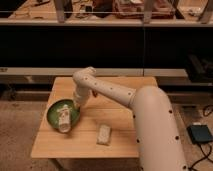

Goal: Drag the ceramic bowl in a circle

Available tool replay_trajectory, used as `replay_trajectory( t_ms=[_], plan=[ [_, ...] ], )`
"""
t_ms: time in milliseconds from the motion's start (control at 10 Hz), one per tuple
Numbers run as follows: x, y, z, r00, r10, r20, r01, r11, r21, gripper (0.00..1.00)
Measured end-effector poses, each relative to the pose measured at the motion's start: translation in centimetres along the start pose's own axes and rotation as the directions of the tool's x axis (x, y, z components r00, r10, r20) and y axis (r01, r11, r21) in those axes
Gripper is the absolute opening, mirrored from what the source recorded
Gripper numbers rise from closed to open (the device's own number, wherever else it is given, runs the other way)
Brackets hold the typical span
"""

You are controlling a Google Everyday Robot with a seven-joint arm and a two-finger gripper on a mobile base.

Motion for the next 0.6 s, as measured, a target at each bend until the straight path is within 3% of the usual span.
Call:
replay_trajectory(
  t_ms=[300, 600],
  plan=[
    [-3.0, 4.2, -2.0, 0.998, 0.069, 0.005, -0.069, 0.996, -0.057, 0.00],
    [-7.6, 5.8, -3.2, 0.995, 0.092, 0.049, -0.087, 0.991, -0.101, 0.00]
  ],
)
